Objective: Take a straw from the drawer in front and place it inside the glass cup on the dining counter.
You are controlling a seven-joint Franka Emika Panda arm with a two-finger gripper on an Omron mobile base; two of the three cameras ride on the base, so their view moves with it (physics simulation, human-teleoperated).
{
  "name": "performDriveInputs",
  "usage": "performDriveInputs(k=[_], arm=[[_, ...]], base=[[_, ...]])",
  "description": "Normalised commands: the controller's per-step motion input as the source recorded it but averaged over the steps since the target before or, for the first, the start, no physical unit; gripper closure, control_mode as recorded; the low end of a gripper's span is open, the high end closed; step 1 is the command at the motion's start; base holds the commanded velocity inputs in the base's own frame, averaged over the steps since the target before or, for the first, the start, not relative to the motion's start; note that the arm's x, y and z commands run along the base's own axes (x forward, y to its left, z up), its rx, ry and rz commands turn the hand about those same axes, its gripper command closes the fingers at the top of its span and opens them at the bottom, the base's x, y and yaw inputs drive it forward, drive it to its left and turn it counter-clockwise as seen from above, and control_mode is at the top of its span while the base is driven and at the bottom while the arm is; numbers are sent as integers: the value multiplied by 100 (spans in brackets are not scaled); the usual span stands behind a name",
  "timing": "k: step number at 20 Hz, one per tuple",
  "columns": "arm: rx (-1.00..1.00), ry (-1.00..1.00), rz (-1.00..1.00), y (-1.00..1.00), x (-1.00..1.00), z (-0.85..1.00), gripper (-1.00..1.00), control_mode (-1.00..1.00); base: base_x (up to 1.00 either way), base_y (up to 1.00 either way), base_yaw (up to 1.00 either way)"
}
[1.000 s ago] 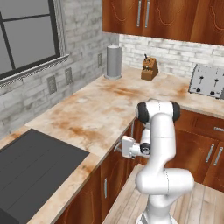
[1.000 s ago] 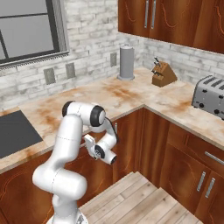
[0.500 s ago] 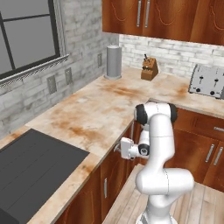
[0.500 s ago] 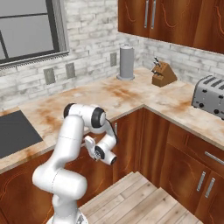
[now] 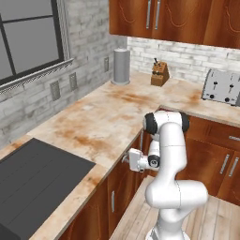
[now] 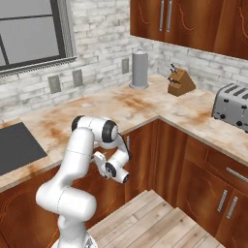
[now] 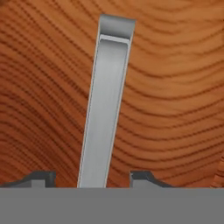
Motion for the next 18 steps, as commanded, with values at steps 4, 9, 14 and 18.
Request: performDriveInputs(k=[4, 9, 14, 18], arm=[[-9, 5, -3, 40, 22, -8, 100, -100], [-7, 2, -4, 19, 14, -5, 100, -100], [-7, 3, -5, 2, 1, -9, 100, -100], [-6, 7, -6, -9, 0, -21, 100, -100]], base=[[0, 0, 0], [0, 0, 0], [0, 0, 0], [0, 0, 0]])
